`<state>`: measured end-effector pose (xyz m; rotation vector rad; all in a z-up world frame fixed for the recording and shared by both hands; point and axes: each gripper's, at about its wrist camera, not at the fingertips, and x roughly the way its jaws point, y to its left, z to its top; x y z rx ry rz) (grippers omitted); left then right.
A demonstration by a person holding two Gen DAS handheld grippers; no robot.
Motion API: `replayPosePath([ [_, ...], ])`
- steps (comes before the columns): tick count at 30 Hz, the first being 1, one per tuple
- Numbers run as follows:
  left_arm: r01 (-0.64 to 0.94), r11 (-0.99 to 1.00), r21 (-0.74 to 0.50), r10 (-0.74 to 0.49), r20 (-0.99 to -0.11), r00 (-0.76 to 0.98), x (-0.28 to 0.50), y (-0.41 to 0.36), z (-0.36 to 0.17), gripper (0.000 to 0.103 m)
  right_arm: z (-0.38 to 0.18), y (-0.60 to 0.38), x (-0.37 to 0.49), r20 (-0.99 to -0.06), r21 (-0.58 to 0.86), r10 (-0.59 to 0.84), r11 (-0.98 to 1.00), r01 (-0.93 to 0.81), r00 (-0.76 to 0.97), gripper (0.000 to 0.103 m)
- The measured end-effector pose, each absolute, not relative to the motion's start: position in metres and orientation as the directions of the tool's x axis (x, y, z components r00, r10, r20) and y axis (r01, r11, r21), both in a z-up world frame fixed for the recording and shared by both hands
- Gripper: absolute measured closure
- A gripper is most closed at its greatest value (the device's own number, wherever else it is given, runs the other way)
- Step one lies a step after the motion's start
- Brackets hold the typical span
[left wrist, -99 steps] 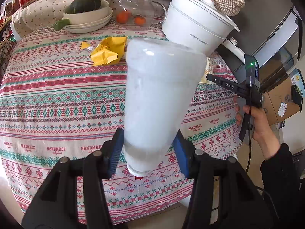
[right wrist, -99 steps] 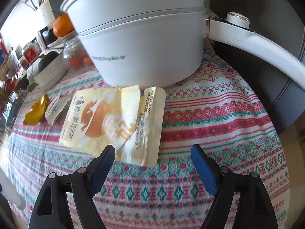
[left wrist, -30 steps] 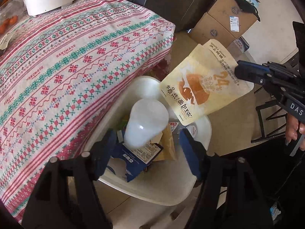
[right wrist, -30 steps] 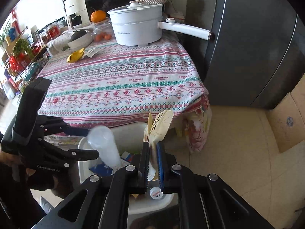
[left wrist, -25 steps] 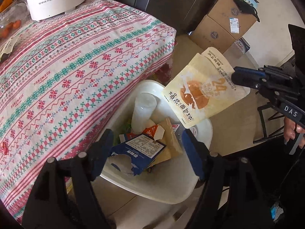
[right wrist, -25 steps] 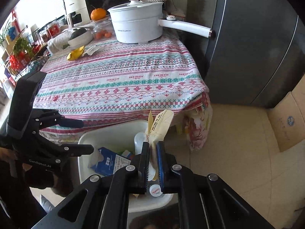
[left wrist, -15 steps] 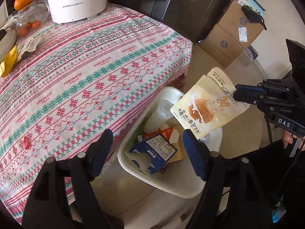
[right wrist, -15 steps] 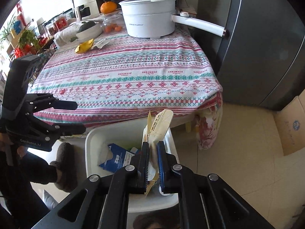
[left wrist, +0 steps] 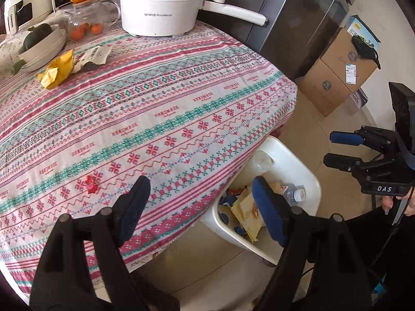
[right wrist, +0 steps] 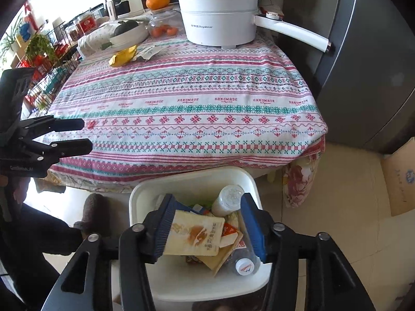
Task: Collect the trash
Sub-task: 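Carry the bottle and snack packet over the white bin and release both, then grasp the yellow snack wrapper with the left gripper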
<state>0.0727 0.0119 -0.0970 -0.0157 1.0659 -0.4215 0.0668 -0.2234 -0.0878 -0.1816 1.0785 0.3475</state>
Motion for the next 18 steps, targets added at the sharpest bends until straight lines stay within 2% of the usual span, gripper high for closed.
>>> replayPosePath([
  [8,0.243,0.948,-0.207,-0.300,-0.835,0.461,0.080,0.055,-0.089,0.021,-0.084,-0.196,0.079,-0.886,0.026,0.197,0.925,-0.380,0.420,0.043],
  [12,0.179,0.958,-0.223,-0.283,-0.826,0.487,0.087,0.082,-0.085,0.021,-0.081,-0.179,0.086,-0.883,0.017,0.195,0.923,-0.385,0.427,0.032],
  [18,0.046,0.982,-0.185,-0.182,-0.835,0.520,0.116,0.128,-0.091,0.021,-0.074,-0.155,0.101,-0.870,0.034,0.222,0.918,-0.396,0.440,0.030],
])
